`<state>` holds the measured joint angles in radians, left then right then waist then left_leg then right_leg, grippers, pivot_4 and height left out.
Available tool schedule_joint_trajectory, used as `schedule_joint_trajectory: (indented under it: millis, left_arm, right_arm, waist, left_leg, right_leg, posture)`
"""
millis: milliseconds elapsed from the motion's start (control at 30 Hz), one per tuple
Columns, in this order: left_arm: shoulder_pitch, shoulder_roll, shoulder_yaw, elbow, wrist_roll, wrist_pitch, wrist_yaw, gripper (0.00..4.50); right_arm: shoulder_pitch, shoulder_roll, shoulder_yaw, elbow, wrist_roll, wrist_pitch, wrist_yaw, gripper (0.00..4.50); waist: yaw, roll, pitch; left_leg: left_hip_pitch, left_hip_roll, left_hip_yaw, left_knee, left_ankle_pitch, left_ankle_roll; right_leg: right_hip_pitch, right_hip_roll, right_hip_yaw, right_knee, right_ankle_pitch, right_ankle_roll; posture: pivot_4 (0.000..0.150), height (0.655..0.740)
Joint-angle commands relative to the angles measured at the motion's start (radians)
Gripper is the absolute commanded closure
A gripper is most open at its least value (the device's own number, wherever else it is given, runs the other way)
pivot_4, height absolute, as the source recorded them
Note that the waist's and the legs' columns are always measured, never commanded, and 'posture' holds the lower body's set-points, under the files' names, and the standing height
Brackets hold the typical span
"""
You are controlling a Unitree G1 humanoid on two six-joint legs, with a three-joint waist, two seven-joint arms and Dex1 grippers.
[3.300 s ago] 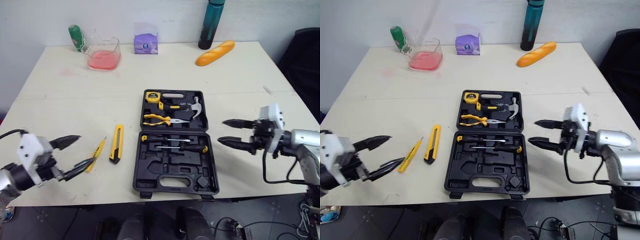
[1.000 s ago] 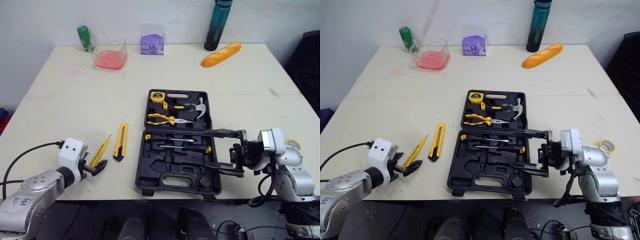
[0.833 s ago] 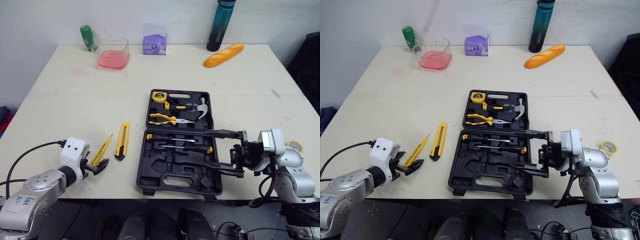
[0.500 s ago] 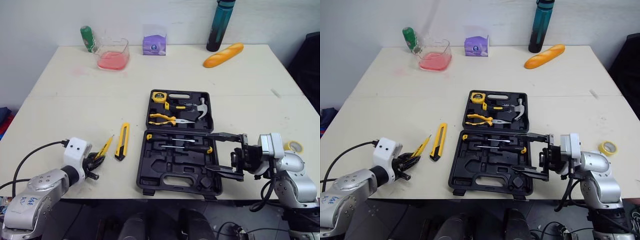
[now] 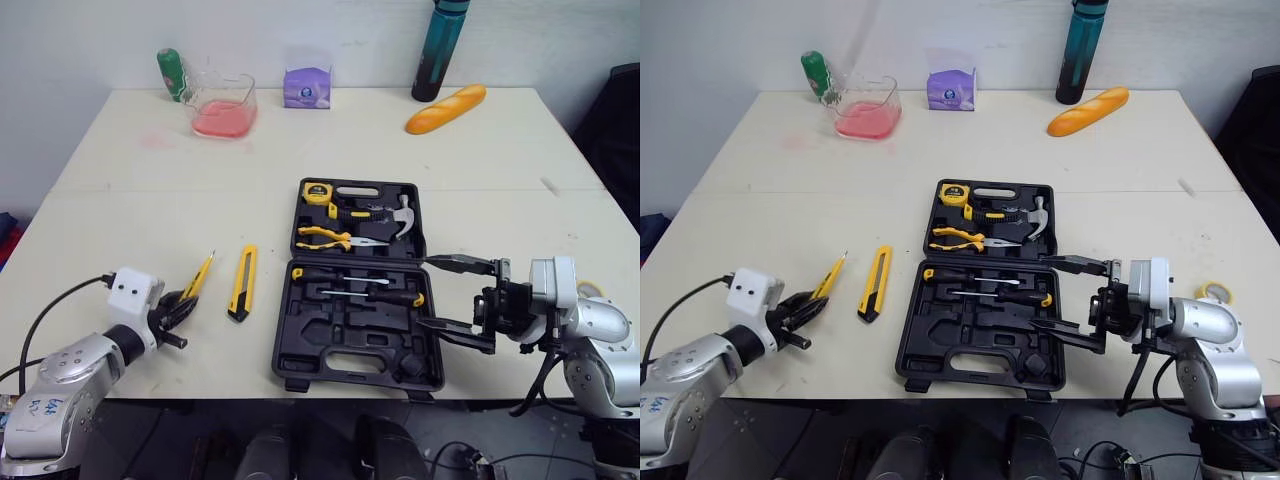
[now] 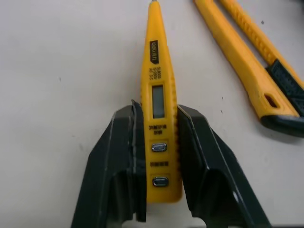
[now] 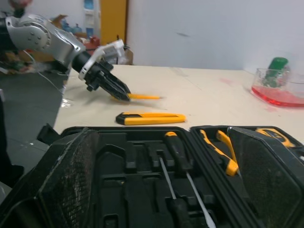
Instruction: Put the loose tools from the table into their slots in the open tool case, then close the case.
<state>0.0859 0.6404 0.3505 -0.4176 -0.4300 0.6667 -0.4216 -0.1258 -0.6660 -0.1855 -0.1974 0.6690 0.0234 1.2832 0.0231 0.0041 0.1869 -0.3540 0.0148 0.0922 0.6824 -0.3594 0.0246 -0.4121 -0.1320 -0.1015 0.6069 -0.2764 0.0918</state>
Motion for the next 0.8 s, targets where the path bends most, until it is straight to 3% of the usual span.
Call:
schedule_joint_trajectory:
  millis: [33,267,433,800]
  left_arm:
    - [-0.048,0.085,0.034,-0.016,0.011,-0.111,-0.111,3.94]
    - [-0.207,0.244,-0.033,-0.013,-0.042,-0.189,-0.351,3.94]
    - [-0.376,0.342,-0.223,0.018,0.018,-0.268,-0.553,3.94]
    - [-0.685,0.312,-0.607,0.048,0.152,-0.140,-0.717,3.94]
  right_arm:
    - [0.024,-0.025,-0.056,-0.045,0.004,0.004,-0.027,0.00]
    - [0.102,-0.061,-0.109,-0.049,-0.019,-0.014,-0.033,0.00]
    - [0.168,-0.077,-0.145,-0.044,-0.034,-0.038,-0.016,0.00]
    - [0.259,-0.070,-0.191,-0.088,-0.020,-0.055,-0.002,0.00]
  waist:
    - [0.000,0.000,0.000]
    - [-0.002,-0.001,0.001]
    - [-0.001,-0.001,0.001]
    - [0.001,-0.001,0.002]
  left_leg:
    - [0.000,0.000,0.000,0.000,0.000,0.000]
    - [-0.001,0.000,0.000,0.000,-0.002,0.001]
    - [-0.001,0.000,0.003,0.000,-0.001,0.001]
    - [0.000,0.000,0.007,0.000,0.000,0.003]
  right_leg:
    - [0.000,0.000,0.000,-0.001,0.000,0.000]
    - [0.001,0.000,-0.003,-0.004,0.000,0.000]
    - [0.000,0.002,-0.006,-0.001,0.001,0.001]
    - [0.000,0.010,-0.006,-0.001,0.002,0.003]
  posture:
    - [0.150,0.7349]
    - [0.150,0.7349]
    - [0.150,0.7349]
    - [0.150,0.7349]
